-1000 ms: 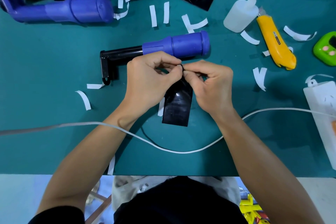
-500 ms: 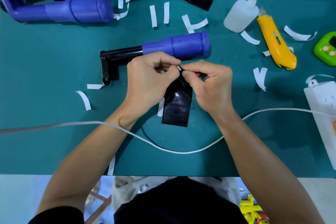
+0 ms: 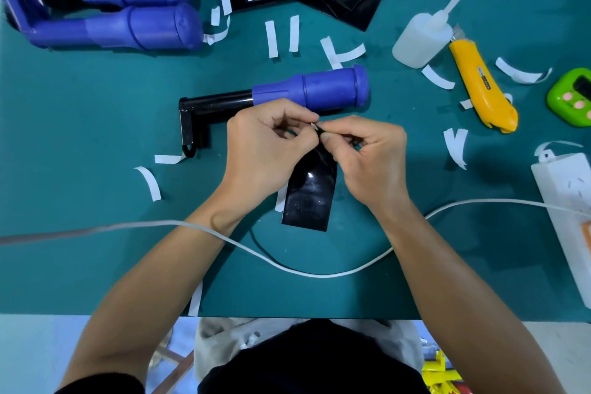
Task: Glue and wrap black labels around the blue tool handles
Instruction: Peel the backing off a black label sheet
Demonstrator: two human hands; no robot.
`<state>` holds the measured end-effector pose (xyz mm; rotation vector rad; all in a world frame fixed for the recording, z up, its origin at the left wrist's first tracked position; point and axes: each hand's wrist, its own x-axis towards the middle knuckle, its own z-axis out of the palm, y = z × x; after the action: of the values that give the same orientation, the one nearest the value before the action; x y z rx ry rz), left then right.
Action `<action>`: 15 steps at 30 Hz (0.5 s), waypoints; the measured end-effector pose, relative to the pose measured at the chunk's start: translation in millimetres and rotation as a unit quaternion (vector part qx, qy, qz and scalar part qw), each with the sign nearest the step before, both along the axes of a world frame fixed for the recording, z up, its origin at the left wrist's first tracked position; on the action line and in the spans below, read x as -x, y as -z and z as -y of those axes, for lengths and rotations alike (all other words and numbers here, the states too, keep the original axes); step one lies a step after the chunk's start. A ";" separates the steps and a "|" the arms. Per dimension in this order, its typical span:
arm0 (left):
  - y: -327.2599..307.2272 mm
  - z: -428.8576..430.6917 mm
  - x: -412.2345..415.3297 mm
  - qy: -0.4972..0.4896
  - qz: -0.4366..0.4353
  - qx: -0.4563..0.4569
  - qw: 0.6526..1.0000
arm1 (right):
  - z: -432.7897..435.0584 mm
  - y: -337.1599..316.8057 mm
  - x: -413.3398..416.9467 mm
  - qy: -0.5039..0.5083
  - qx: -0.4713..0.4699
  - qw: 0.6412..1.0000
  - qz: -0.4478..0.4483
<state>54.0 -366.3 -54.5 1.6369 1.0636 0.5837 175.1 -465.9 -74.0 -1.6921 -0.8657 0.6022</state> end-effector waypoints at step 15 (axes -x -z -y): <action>-2.2 -0.4 4.9 0.026 -0.020 -0.075 0.997 | -2.6 -1.4 -3.1 -0.007 0.001 0.995 -0.102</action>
<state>49.0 -365.9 -52.3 1.8081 1.0232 0.6110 178.2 -463.4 -72.6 -1.5963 -0.7321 0.7713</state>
